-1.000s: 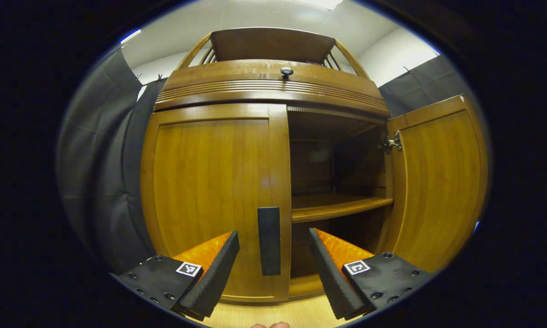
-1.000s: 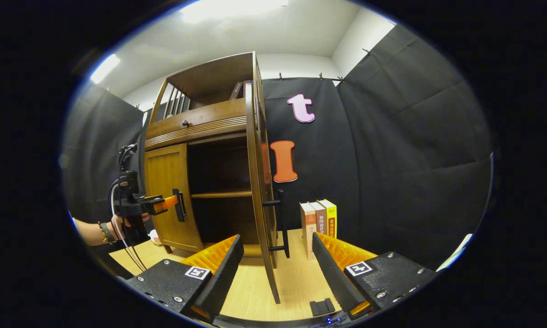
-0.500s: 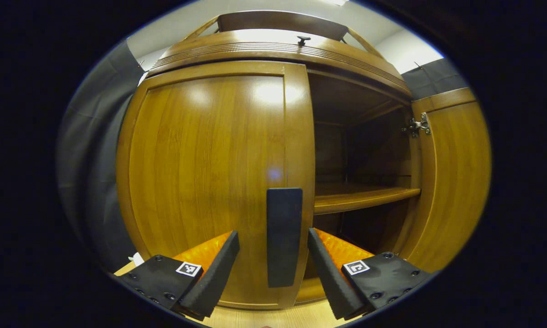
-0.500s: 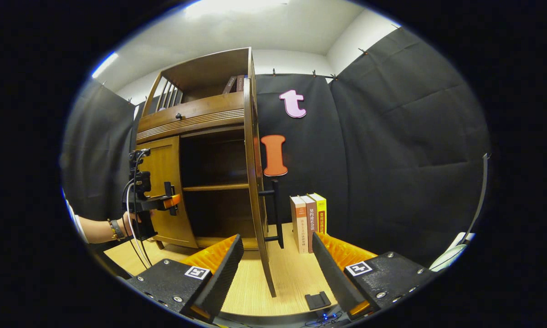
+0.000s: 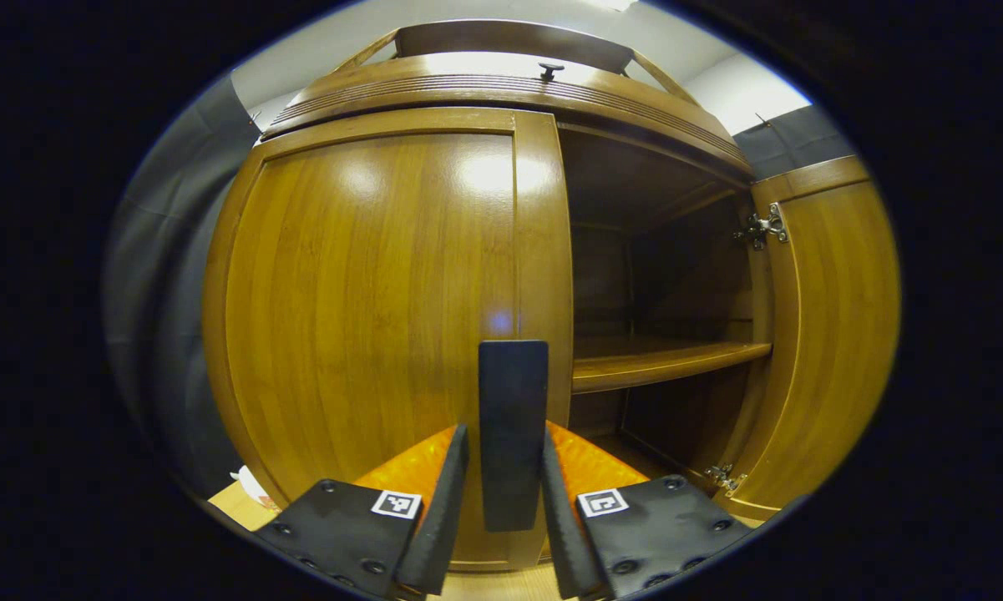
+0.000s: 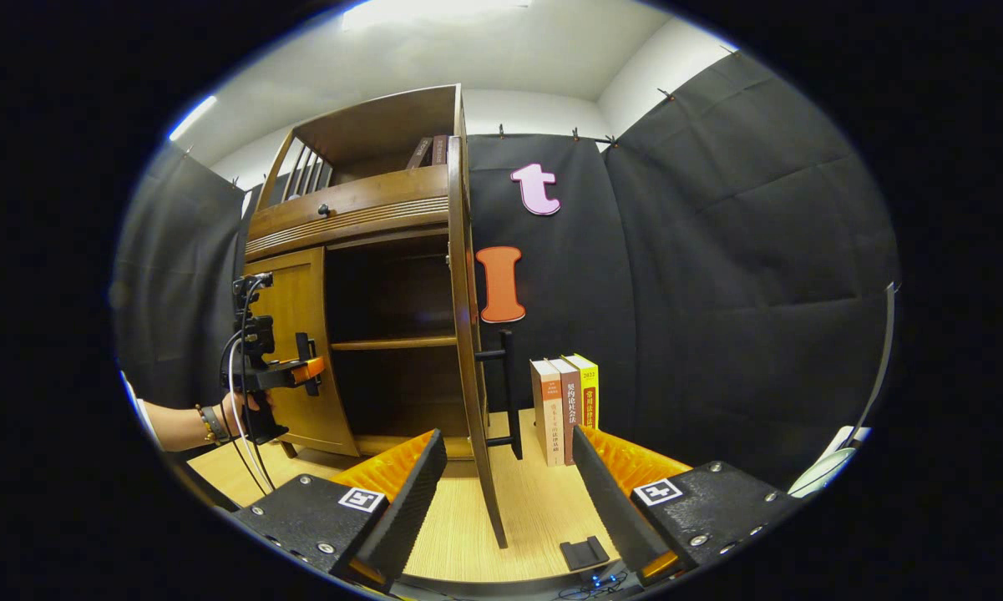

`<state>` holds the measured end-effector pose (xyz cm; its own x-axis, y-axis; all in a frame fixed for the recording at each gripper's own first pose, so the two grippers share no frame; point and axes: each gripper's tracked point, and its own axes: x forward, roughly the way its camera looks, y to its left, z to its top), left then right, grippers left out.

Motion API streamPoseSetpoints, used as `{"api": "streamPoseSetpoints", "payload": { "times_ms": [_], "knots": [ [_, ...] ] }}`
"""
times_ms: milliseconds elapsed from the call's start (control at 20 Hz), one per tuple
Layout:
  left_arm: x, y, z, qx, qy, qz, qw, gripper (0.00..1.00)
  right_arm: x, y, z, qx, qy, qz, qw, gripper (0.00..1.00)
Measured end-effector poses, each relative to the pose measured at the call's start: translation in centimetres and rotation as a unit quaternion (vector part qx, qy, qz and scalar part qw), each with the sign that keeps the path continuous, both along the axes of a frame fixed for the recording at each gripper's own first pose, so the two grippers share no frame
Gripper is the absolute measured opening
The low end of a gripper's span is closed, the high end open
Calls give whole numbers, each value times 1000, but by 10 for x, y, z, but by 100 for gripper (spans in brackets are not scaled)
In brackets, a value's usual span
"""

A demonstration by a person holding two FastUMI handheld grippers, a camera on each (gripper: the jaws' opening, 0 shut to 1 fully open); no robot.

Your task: Open the right door of the double-door shoe cabinet with the right hand, and open the left door with the left hand.

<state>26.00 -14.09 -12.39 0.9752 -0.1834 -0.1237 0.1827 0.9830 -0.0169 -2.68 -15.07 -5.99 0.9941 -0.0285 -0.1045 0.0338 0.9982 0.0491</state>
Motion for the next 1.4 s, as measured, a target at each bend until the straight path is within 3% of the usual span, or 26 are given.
{"api": "streamPoseSetpoints", "payload": {
  "times_ms": [50, 100, 250, 300, 550, 750, 900, 1100, 1400],
  "knots": [
    [0, 0, 1, 2, 0, 3, 1000, 45, 0, 0, -2, 0, 2, 0, 1000, 93],
    [0, 0, -1, 3, 0, 4, 1000, 39, -1, 0, -3, -1, 5, -1, 1000, 99],
    [0, 1, -1, -3, 3, 14, 1000, 31, -1, 3, -1, 0, 3, 1, 1000, 99],
    [-1, 2, -2, 7, 6, 15, 1000, 30, -1, 5, 3, 1, -3, 2, 1000, 93],
    [-11, 3, -1, 16, 46, 12, 999, 31, 1, 13, -4, -9, 5, 11, 1000, 93],
    [-42, 13, 7, 39, 40, 33, 998, 31, 2, 19, 0, -11, 5, 17, 1000, 93],
    [-75, 27, 14, 31, 42, 39, 998, 31, 1, 30, 2, -8, 0, 24, 1000, 93],
    [-111, 46, 22, 36, 43, 45, 997, 30, 3, 21, 1, -42, -18, 11, 999, 93],
    [-152, 83, 33, 36, 34, 65, 997, 31, 9, 33, 5, -13, -22, 13, 1000, 93]
  ]
}}
